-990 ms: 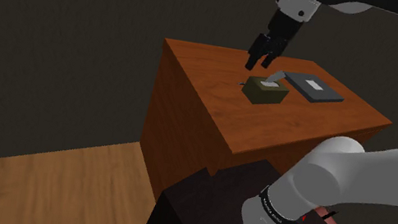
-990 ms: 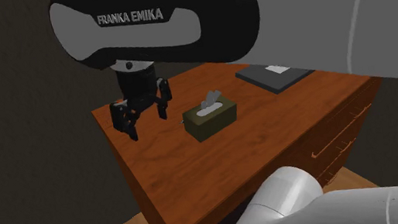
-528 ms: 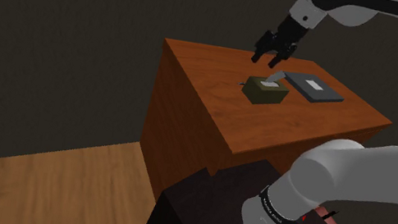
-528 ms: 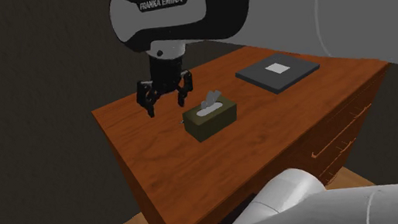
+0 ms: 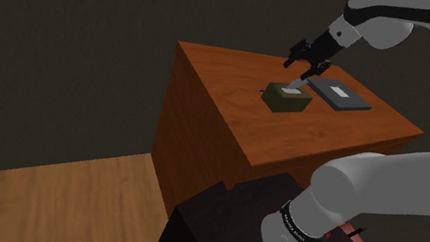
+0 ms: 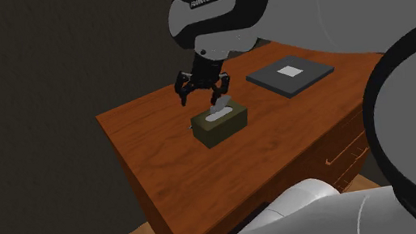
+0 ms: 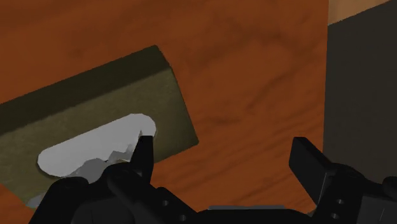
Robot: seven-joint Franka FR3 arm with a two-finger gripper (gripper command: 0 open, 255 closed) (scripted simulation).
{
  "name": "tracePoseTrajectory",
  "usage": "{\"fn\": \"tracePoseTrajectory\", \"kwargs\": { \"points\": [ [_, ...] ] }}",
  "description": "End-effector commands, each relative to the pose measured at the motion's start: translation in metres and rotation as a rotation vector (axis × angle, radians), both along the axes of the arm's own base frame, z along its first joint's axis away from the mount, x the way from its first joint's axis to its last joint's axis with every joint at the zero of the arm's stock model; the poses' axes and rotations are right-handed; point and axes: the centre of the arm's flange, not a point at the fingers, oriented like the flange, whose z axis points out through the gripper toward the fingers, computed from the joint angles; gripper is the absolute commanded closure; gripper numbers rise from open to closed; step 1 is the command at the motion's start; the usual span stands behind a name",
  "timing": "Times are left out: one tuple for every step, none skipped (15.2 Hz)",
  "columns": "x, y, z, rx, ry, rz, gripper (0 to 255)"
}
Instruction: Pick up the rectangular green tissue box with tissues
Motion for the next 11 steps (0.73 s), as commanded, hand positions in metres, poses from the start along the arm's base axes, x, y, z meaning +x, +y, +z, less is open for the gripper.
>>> {"fn": "tracePoseTrajectory", "kwargs": {
  "points": [
    [-0.005, -0.026, -0.008, 0.027, -0.028, -0.085, 0],
    [-0.01, -0.038, -0.013, 0.041, -0.041, -0.126, 0],
    [-0.015, -0.05, -0.019, 0.055, -0.054, -0.167, 0],
    [-0.02, -0.058, -0.023, 0.065, -0.064, -0.197, 0],
    [-0.02, -0.058, -0.028, 0.065, -0.064, -0.197, 0],
    [-0.02, -0.058, -0.033, 0.065, -0.064, -0.197, 0],
    [-0.02, -0.058, -0.039, 0.065, -0.064, -0.197, 0],
    [-0.02, -0.058, -0.044, 0.065, -0.064, -0.197, 0],
    [-0.02, -0.058, -0.049, 0.065, -0.064, -0.197, 0],
    [-0.02, -0.058, -0.054, 0.065, -0.064, -0.197, 0],
    [-0.02, -0.058, -0.06, 0.065, -0.064, -0.197, 0]
  ]
}}
